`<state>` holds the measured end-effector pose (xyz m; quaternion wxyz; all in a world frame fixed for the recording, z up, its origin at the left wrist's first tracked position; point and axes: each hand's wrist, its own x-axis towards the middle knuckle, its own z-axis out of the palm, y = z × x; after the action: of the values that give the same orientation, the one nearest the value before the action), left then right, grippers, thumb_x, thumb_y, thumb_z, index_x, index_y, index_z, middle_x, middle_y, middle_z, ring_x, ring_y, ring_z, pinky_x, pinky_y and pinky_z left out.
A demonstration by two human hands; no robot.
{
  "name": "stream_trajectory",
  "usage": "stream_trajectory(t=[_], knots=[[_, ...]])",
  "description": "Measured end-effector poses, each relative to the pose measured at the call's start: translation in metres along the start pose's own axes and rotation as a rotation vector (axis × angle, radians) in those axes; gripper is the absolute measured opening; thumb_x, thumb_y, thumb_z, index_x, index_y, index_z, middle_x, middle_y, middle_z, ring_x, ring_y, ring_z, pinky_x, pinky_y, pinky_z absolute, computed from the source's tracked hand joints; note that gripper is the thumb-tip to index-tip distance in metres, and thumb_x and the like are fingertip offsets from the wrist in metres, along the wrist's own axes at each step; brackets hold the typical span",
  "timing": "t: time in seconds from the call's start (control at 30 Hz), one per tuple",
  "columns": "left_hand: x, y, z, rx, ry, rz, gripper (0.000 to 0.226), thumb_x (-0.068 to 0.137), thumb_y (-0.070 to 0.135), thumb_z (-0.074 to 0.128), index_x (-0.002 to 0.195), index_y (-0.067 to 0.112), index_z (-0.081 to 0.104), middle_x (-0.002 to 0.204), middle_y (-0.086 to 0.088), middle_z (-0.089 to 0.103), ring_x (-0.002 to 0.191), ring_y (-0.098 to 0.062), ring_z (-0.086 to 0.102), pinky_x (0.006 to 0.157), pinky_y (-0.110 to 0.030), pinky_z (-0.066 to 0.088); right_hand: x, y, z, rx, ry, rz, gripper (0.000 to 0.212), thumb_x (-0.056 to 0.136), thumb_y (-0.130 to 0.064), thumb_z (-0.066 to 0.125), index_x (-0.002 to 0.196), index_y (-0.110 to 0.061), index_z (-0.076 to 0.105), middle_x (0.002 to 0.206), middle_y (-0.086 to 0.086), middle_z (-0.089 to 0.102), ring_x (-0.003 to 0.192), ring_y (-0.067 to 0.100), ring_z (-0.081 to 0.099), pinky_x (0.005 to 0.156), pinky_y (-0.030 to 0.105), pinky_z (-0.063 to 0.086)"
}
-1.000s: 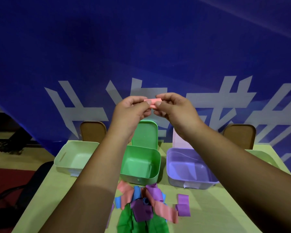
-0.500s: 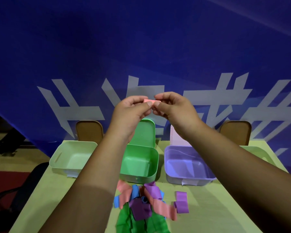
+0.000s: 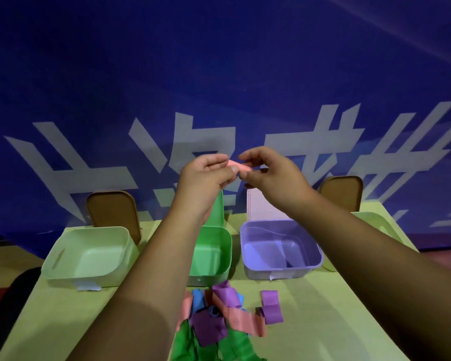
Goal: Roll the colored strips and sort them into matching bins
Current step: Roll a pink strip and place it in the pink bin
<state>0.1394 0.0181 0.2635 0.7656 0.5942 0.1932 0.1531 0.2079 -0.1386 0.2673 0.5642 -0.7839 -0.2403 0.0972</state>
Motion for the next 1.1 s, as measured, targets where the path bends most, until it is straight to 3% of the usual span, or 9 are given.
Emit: stream_trajectory(t=[0.13, 0.3, 0.43, 0.63, 0.73, 0.8, 1.0, 1.1], knots=[[0.008, -0.022, 0.02, -0.151, -0.079, -0.126, 0.028, 0.096, -0.006, 0.074, 0.123, -0.002, 0.07, 0.109, -0.019, 0.08, 0.099, -0.022, 0.081, 0.087, -0.024, 0.063, -0.009, 0.016, -0.01, -0.022, 0.057, 0.078, 0.026, 0.098, -0.02, 0.078, 0.12, -0.028, 0.069, 0.109, -0.005, 0.072, 0.093, 0.018, 0.077, 0.09, 0.043, 0.065], [0.015, -0.048, 0.056, -0.21, -0.246, -0.229, 0.025, 0.098, -0.009, 0.069, 0.122, -0.011, 0.07, 0.101, -0.017, 0.082, 0.093, -0.017, 0.081, 0.083, -0.019, 0.061, -0.026, 0.04, -0.04, -0.01, 0.168, 0.172, 0.036, 0.095, -0.017, 0.081, 0.128, -0.02, 0.065, 0.111, -0.003, 0.072, 0.09, 0.016, 0.079, 0.09, 0.042, 0.066], [0.019, -0.064, 0.094, -0.199, -0.289, -0.273, 0.016, 0.098, -0.009, 0.068, 0.113, -0.004, 0.071, 0.096, -0.015, 0.081, 0.087, -0.018, 0.081, 0.081, -0.021, 0.063, -0.029, 0.067, -0.07, 0.039, 0.214, 0.228, 0.039, 0.092, -0.013, 0.083, 0.126, -0.018, 0.066, 0.108, 0.002, 0.075, 0.087, 0.02, 0.08, 0.091, 0.046, 0.066], [0.039, -0.103, 0.168, -0.066, -0.312, -0.303, 0.021, 0.097, -0.006, 0.072, 0.116, 0.001, 0.074, 0.102, -0.018, 0.081, 0.094, -0.024, 0.08, 0.08, -0.027, 0.064, -0.023, 0.127, -0.132, 0.114, 0.237, 0.312, 0.04, 0.088, -0.014, 0.085, 0.122, -0.012, 0.065, 0.105, 0.015, 0.077, 0.09, 0.028, 0.081, 0.091, 0.054, 0.065], [0.05, -0.132, 0.213, -0.026, -0.329, -0.355, 0.024, 0.097, -0.006, 0.072, 0.121, -0.002, 0.071, 0.118, -0.028, 0.077, 0.107, -0.035, 0.077, 0.085, -0.032, 0.065, -0.025, 0.161, -0.171, 0.111, 0.245, 0.346, 0.034, 0.09, -0.016, 0.085, 0.118, -0.011, 0.067, 0.099, 0.01, 0.079, 0.087, 0.025, 0.08, 0.088, 0.05, 0.066], [0.057, -0.155, 0.246, -0.003, -0.324, -0.397, 0.028, 0.097, -0.005, 0.072, 0.125, -0.003, 0.07, 0.118, -0.027, 0.077, 0.11, -0.035, 0.077, 0.085, -0.031, 0.064, -0.028, 0.184, -0.2, 0.106, 0.233, 0.375, 0.033, 0.091, -0.018, 0.085, 0.118, -0.014, 0.067, 0.099, 0.005, 0.08, 0.088, 0.023, 0.08, 0.087, 0.045, 0.067], [0.071, -0.224, 0.335, 0.122, -0.265, -0.538, 0.019, 0.098, 0.007, 0.077, 0.117, 0.003, 0.076, 0.089, -0.01, 0.08, 0.083, -0.017, 0.076, 0.074, -0.025, 0.059, -0.035, 0.262, -0.285, 0.019, 0.101, 0.518, 0.041, 0.095, -0.012, 0.072, 0.133, -0.02, 0.06, 0.113, 0.0, 0.073, 0.095, 0.023, 0.074, 0.084, 0.044, 0.063], [0.077, -0.267, 0.367, 0.219, -0.219, -0.586, 0.011, 0.099, 0.008, 0.077, 0.109, 0.004, 0.077, 0.078, -0.01, 0.075, 0.066, -0.015, 0.064, 0.064, -0.024, 0.05, -0.037, 0.309, -0.318, -0.117, 0.227, 0.601, 0.025, 0.099, -0.017, 0.058, 0.123, -0.022, 0.066, 0.105, 0.003, 0.073, 0.086, 0.025, 0.071, 0.075, 0.042, 0.061]])
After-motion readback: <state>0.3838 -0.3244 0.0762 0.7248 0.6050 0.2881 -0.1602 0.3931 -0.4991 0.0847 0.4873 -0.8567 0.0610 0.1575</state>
